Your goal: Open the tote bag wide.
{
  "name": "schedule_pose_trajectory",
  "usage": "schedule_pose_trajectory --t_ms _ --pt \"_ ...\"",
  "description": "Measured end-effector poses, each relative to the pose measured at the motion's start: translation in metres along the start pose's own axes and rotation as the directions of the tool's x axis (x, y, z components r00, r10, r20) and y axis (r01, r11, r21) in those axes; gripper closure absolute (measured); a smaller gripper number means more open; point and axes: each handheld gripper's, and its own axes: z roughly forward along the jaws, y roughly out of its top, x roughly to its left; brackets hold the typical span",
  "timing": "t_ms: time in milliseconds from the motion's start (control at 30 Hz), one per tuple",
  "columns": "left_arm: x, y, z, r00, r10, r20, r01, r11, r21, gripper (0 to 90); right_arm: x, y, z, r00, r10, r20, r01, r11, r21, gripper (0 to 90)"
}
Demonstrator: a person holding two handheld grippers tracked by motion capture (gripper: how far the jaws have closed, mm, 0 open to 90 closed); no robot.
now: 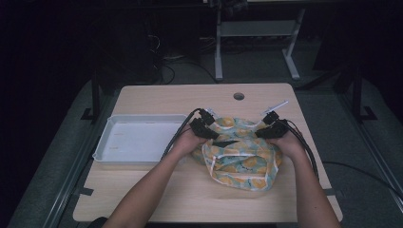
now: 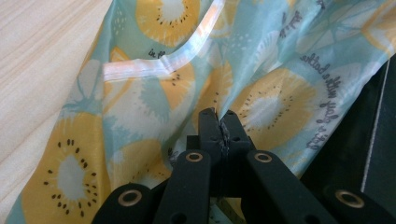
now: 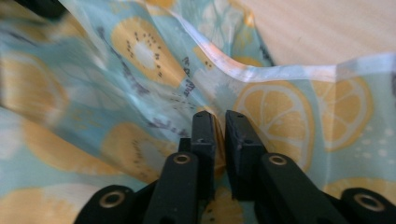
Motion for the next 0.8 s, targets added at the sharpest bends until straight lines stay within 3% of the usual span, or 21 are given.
schedule_pose_trajectory --t_ms 200,300,367,600,800 --pt "0.003 0.001 -0.013 0.9998 -0.005 -0.019 0.004 0.9995 -0.031 78.6 0.007 0.005 -0.032 0.9999 -0.011 -0.009 0.01 0.997 -0.073 67.5" --pt "0.003 0.0 -0.018 0.9998 -0.013 -0.014 0.013 0.9989 -0.046 77.4 0.014 0.006 -0.047 0.9986 -0.018 -0.05 0.013 0.993 -0.113 66.9" --pt "0.002 -0.001 -0.02 0.9998 -0.016 -0.011 0.016 0.9982 -0.057 77.3 0.021 0.006 -0.053 0.9946 -0.051 -0.091 0.039 0.991 -0.127 66.1" --pt "0.0 -0.001 -0.022 0.9999 0.012 0.005 -0.012 0.9991 -0.041 83.1 0.042 0.005 -0.049 0.9657 -0.156 -0.207 0.134 0.984 -0.116 63.8" --pt "-0.002 -0.001 -0.02 0.9999 0.01 0.012 -0.01 0.999 -0.043 83.6 0.045 0.006 -0.04 0.9532 -0.184 -0.24 0.167 0.982 -0.09 57.6"
